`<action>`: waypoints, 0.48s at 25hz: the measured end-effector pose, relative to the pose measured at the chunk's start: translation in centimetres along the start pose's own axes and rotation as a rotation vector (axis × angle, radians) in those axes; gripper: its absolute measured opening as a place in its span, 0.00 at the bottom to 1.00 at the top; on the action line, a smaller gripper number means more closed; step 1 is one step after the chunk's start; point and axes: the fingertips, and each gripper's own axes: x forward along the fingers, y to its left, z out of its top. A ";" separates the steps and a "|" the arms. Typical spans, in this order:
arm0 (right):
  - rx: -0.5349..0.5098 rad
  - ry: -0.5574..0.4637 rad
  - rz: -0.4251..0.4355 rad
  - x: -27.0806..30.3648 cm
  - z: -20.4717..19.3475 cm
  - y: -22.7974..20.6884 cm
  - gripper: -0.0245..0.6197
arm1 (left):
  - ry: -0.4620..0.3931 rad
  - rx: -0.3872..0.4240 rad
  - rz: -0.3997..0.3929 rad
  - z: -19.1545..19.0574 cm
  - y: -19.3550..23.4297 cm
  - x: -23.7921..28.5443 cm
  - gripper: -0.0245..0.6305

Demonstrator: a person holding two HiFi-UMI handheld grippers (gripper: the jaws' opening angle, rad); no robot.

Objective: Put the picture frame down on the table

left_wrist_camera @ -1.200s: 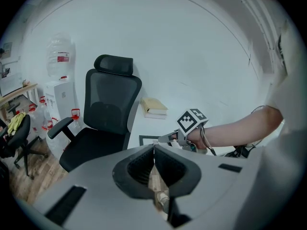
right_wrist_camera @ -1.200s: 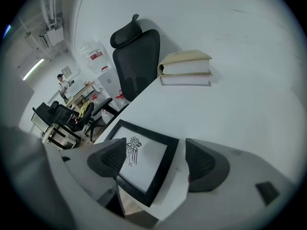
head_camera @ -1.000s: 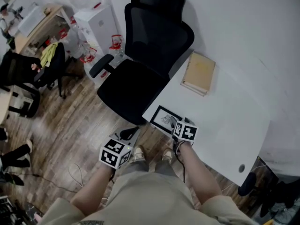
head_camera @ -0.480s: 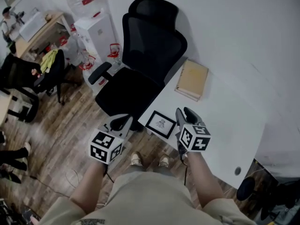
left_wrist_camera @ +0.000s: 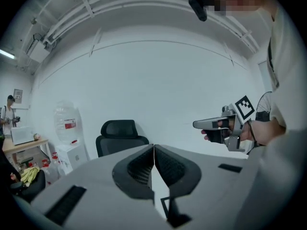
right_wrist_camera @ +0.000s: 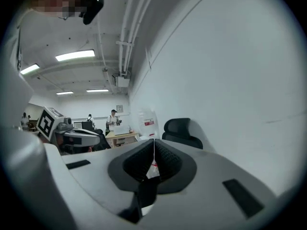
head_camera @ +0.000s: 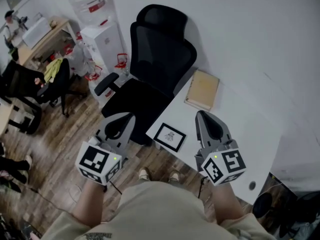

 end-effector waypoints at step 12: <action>-0.129 -0.133 0.075 -4.7 6.5 2.8 0.07 | -0.108 0.069 -0.039 4.3 -2.3 -2.2 0.07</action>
